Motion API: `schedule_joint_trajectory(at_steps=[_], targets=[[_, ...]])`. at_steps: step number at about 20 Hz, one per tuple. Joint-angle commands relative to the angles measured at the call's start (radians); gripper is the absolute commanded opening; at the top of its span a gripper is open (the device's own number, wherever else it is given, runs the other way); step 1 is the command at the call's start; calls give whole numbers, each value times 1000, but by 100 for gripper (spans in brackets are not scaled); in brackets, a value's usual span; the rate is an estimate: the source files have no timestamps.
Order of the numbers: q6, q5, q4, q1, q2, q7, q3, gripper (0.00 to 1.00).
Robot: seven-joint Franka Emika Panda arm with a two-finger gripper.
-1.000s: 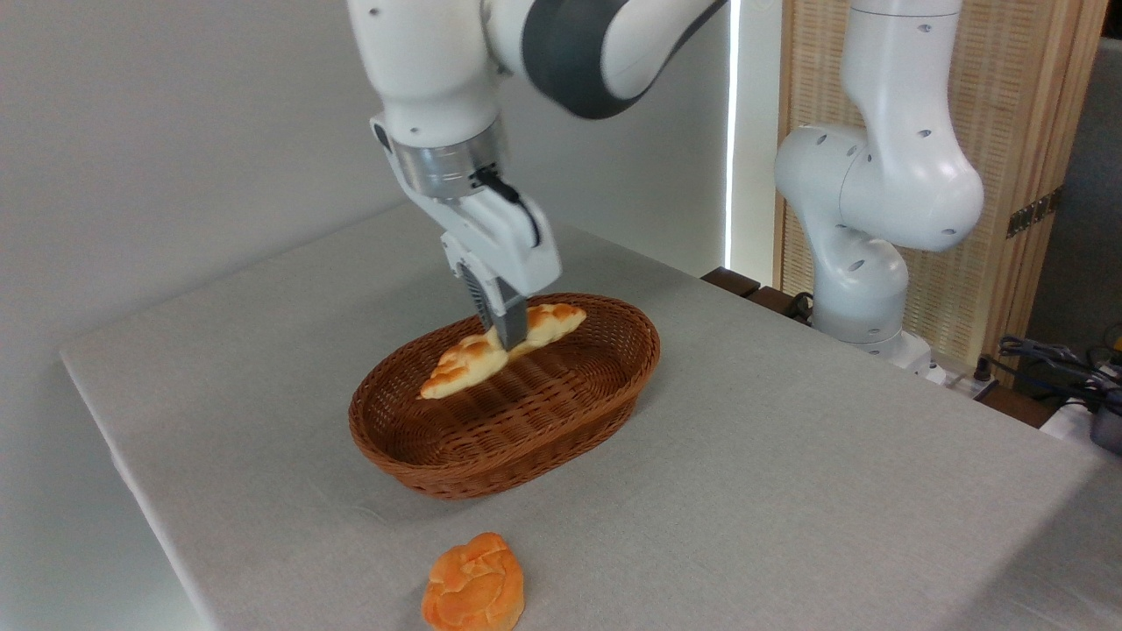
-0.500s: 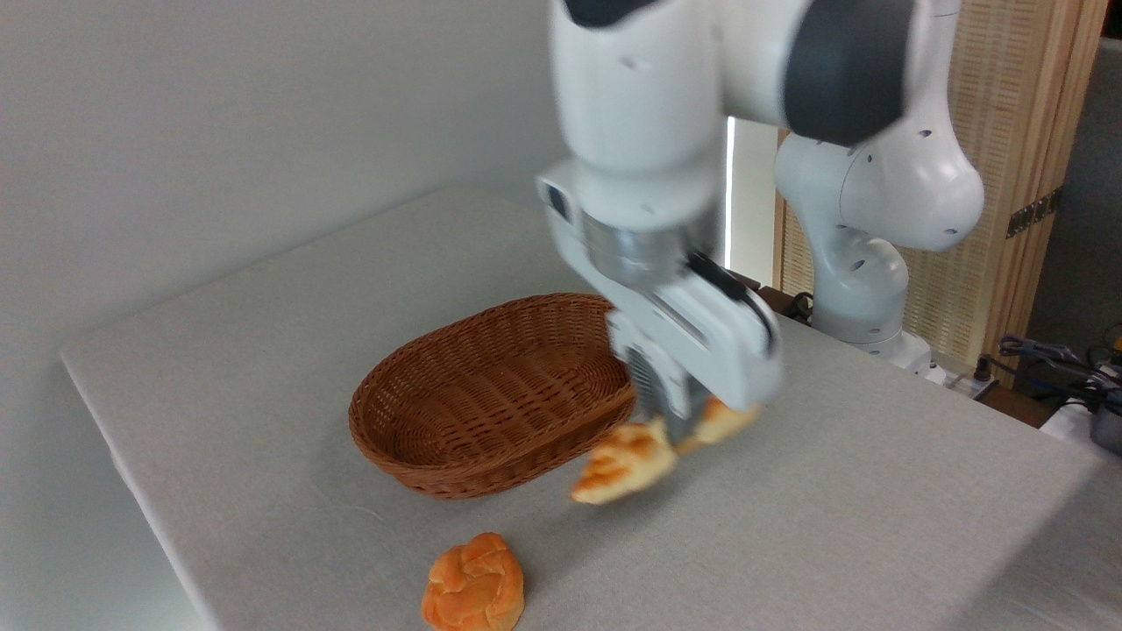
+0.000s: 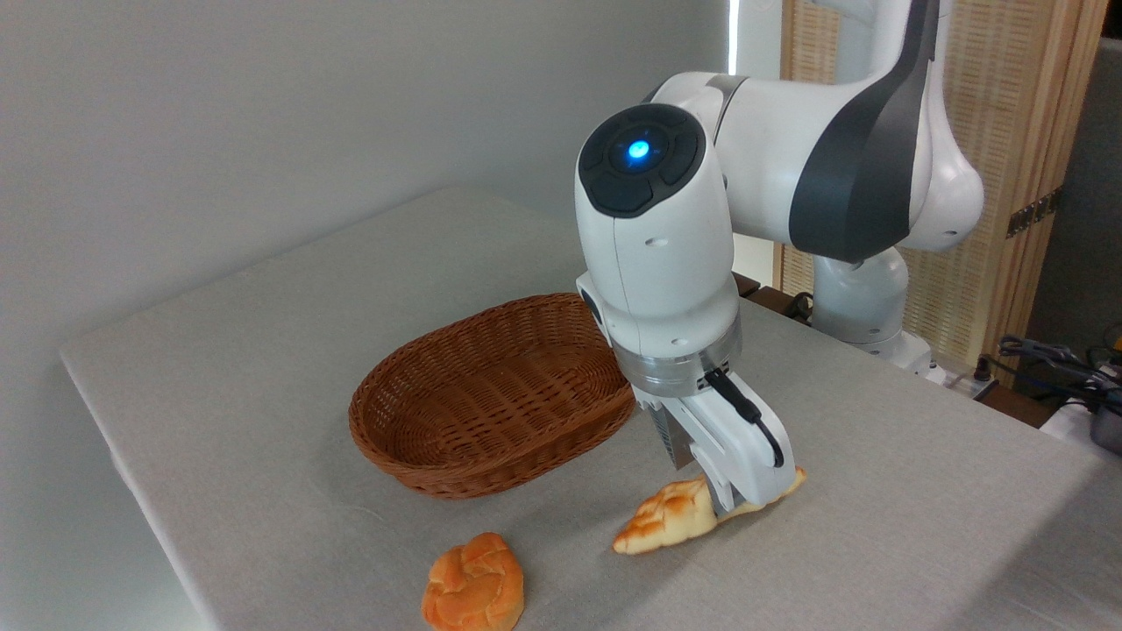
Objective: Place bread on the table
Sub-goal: 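Open the gripper to release the croissant and raise it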
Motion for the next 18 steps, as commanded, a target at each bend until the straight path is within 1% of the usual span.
schedule_joint_trajectory(at_steps=[1,2,6,9,11,13,14,15,16,18], targets=[[10,-3,5,-2,-9,4,3,100],[10,0,19,-2,-14,6,3,100],[8,10,146,-3,-22,6,4,100],[-13,7,223,-2,-22,-5,1,100],[-62,-10,301,-2,-23,-98,-20,100],[-72,-52,343,2,-23,-245,-98,100],[-72,-62,364,3,-23,-335,-139,100],[-72,-62,386,5,-23,-418,-175,100],[-72,-62,409,6,-23,-480,-219,100],[-79,-53,435,14,-22,-548,-287,100]])
